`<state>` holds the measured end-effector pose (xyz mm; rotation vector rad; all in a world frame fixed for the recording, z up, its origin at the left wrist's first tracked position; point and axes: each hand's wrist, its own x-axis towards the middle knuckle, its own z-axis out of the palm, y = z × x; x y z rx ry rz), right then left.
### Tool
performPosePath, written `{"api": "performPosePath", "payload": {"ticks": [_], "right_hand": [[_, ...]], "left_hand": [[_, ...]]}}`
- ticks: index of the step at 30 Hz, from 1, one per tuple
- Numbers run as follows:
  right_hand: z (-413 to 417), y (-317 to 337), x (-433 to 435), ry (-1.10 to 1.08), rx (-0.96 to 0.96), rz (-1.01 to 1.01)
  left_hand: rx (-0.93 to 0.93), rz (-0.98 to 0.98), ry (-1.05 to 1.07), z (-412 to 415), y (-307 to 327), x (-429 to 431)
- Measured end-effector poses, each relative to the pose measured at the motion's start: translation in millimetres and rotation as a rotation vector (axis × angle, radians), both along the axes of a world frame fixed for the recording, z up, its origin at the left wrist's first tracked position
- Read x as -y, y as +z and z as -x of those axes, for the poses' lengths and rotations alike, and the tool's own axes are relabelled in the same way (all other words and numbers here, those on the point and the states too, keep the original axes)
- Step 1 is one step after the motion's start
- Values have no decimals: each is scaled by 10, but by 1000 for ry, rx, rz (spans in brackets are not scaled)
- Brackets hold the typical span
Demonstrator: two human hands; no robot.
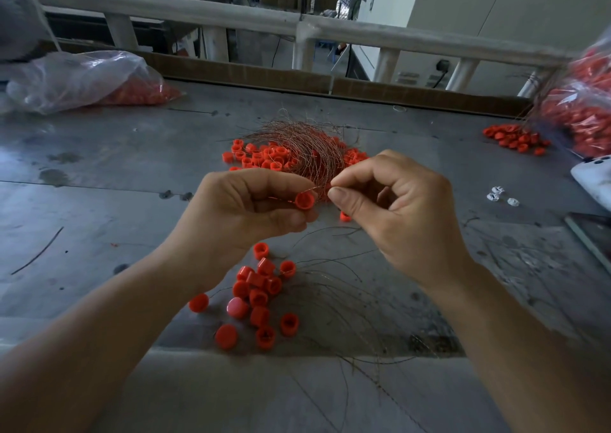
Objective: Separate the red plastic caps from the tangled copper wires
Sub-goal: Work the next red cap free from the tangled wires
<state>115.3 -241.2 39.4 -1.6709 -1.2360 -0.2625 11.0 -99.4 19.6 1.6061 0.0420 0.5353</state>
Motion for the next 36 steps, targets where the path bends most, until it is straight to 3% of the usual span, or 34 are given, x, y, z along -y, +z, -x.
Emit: {"api": "performPosePath", "payload": {"ticks": [16,24,36], "right_hand": [[15,10,-13,-8,-12,9],[28,8,-8,-10,-26,22],[50,0,-22,37,-66,31]], "left_hand": [[-36,-18,-10,26,32,-36],[-12,81,-66,23,11,-45],[21,20,-86,25,0,-36]]}}
